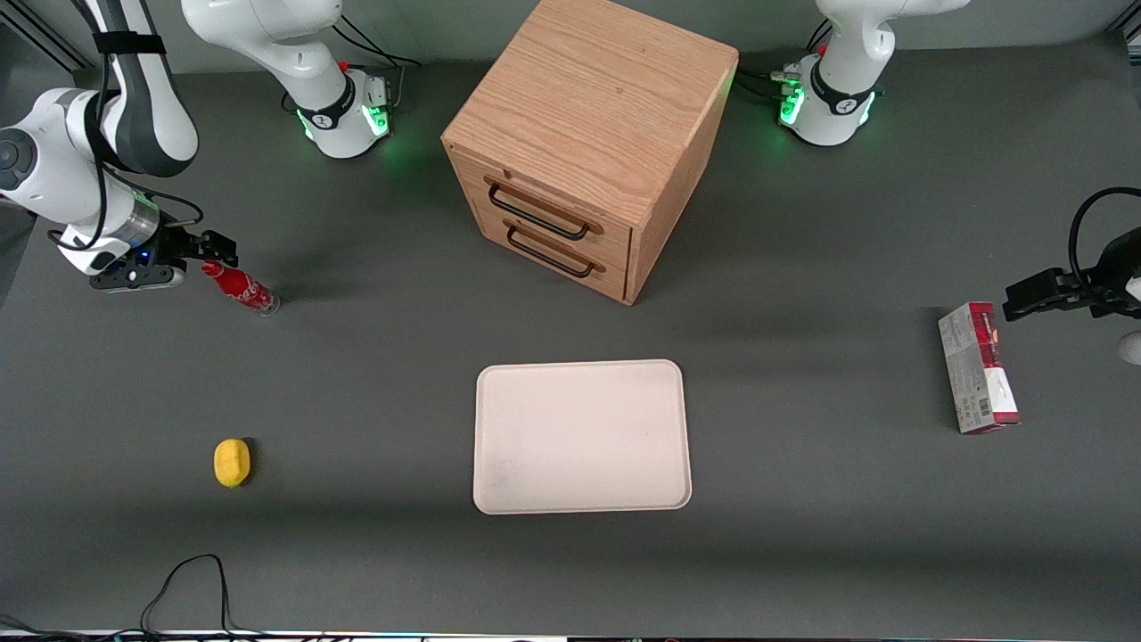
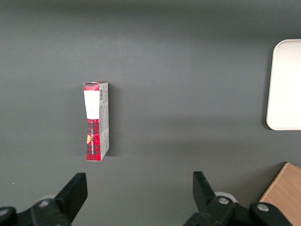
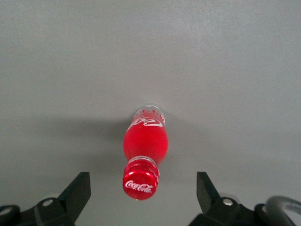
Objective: Place coke bottle on tray
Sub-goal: 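Close the right gripper around the bottle's neck, then lift the held bottle off the table with the right gripper, then carry the bottle to the cream tray's edge with the right gripper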
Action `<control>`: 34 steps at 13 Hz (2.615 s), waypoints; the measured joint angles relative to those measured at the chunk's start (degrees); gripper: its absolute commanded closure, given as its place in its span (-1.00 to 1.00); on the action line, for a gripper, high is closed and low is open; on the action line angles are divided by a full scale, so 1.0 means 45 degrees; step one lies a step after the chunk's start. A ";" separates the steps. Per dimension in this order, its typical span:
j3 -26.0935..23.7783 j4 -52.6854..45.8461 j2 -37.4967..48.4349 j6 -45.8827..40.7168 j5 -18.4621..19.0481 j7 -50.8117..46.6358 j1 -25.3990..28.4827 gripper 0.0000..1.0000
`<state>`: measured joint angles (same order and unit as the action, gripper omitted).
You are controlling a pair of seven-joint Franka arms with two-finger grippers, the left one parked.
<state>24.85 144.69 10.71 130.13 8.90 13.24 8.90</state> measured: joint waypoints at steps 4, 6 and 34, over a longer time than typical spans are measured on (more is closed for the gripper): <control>0.0000 0.0027 -0.0090 0.0121 0.0000 0.0014 0.0006 1.00; 0.0000 0.0042 -0.0091 0.0138 0.0000 0.0034 0.0013 1.00; -0.3745 -1.8623 -0.8742 -1.1650 -0.2852 -0.7399 0.2842 1.00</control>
<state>8.00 60.88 -28.63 77.71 -3.93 -20.06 21.69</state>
